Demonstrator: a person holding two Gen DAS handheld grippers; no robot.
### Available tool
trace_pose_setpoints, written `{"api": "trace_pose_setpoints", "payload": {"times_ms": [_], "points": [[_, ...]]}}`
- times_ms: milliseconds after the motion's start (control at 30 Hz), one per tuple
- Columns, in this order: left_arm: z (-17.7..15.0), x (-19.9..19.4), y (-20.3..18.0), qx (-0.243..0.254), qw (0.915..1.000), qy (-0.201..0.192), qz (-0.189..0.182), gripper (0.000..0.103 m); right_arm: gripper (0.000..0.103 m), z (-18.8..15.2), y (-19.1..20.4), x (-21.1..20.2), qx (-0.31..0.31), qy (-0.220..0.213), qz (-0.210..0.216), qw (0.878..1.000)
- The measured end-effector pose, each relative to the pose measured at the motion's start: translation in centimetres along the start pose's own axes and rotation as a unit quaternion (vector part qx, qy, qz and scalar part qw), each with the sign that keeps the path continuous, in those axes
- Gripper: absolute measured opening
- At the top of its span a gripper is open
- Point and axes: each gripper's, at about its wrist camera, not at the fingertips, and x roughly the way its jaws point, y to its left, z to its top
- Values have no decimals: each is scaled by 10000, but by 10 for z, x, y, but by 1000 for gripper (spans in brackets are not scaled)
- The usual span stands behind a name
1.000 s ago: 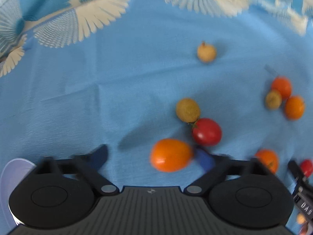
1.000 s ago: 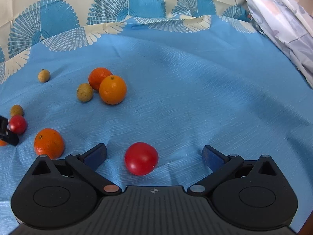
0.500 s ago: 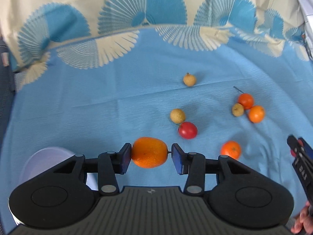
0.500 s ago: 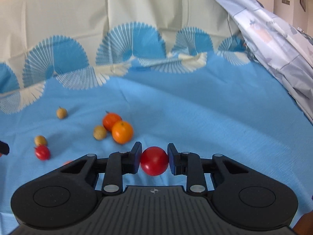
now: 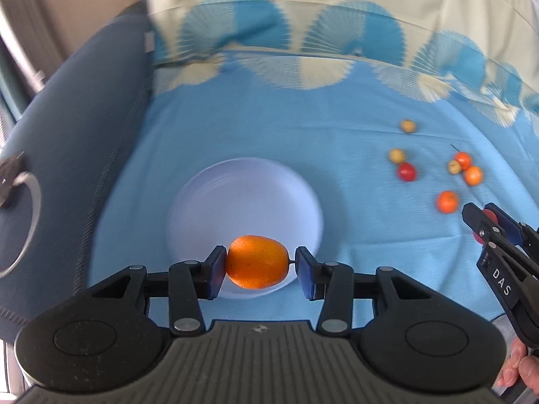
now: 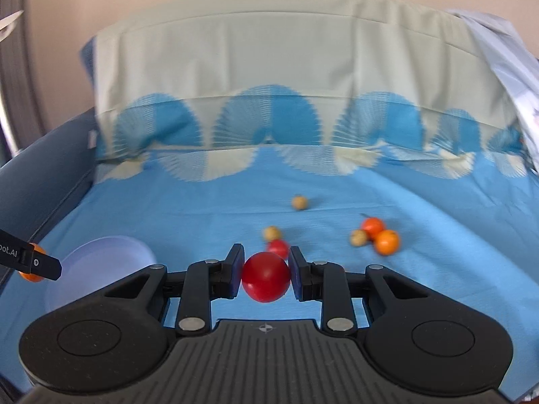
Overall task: Organize fruits
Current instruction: 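Carry the orange to the plate and release it while the right gripper releases the tomato there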
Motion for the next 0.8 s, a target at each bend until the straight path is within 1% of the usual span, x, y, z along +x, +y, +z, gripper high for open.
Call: {"api": "trace_pose_setpoints", "payload": {"times_ms": [167, 333, 433, 533, 733, 800], "points": [[-15, -17, 49, -316, 9994, -171, -3, 49, 30, 2, 49, -10, -265, 83, 368, 9989], [-19, -21, 81, -636, 9975, -280, -89, 49, 30, 7, 85, -15, -378, 223, 734, 9963], [-20, -17, 88, -669, 9972, -322, -119, 49, 30, 8, 105, -11, -525, 320, 834, 9946], [-19, -9, 93, -714, 9969, -283, -171, 49, 30, 8, 122, -2, -673, 428, 922, 9925], [-11, 25, 91, -716, 9971, -121, -247, 49, 30, 4, 145, 22, -1010, 527, 919, 9892], [-8, 36, 89, -649, 9975, -72, -273, 49, 30, 2, 148, 32, -1005, 622, 921, 9887]]}}
